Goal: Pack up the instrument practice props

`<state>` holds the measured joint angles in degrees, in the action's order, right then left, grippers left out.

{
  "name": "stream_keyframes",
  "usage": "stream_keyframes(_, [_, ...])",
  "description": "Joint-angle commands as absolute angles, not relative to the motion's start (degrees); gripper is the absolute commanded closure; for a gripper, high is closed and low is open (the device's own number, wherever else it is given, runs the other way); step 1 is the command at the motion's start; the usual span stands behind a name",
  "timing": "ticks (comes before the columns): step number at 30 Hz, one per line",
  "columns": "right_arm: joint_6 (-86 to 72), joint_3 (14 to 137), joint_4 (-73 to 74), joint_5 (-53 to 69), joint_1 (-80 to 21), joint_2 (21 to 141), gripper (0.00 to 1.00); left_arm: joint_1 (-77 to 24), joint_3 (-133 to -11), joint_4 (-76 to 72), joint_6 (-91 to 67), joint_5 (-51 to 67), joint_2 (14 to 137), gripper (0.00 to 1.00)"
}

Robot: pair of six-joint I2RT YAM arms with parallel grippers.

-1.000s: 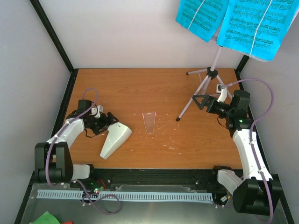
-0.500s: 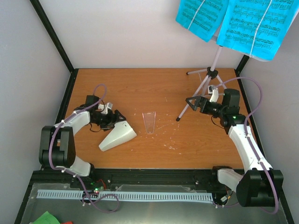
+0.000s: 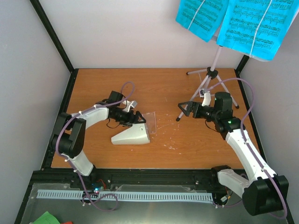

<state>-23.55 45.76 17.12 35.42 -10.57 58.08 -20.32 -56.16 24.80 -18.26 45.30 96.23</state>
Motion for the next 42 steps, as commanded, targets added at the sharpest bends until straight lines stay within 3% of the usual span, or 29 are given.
stream_keyframes(1, [-25.0, 43.0, 17.1, 34.0, -12.6, 55.8, 0.0, -21.2, -58.4, 18.8, -16.5, 47.2, 94.3, 0.04])
stream_keyframes(8, [-27.4, 39.8, 12.6, 35.6, -17.2, 54.6, 0.0, -21.2, -58.3, 19.0, -17.0, 33.8, 86.8, 0.01])
stream_keyframes(15, [-27.7, 42.1, 6.1, 35.9, -23.4, 63.4, 0.02, -18.8, -52.4, 21.2, -23.2, 23.6, 73.3, 0.01])
stream_keyframes(23, [-24.8, 49.0, 5.8, 32.5, -31.4, 75.0, 0.13, -14.1, -43.5, 25.0, -36.8, 30.6, 55.8, 0.0])
stream_keyframes(32, [-24.5, 57.6, 3.3, 34.9, -33.1, 86.8, 0.25, -14.1, -32.7, 31.3, -46.1, 35.4, 43.7, 0.01])
stream_keyframes(42, [-21.8, 68.6, 7.0, 38.2, -36.5, 99.3, 0.31, -14.1, -24.8, 33.2, -48.9, 42.7, 41.2, 0.01])
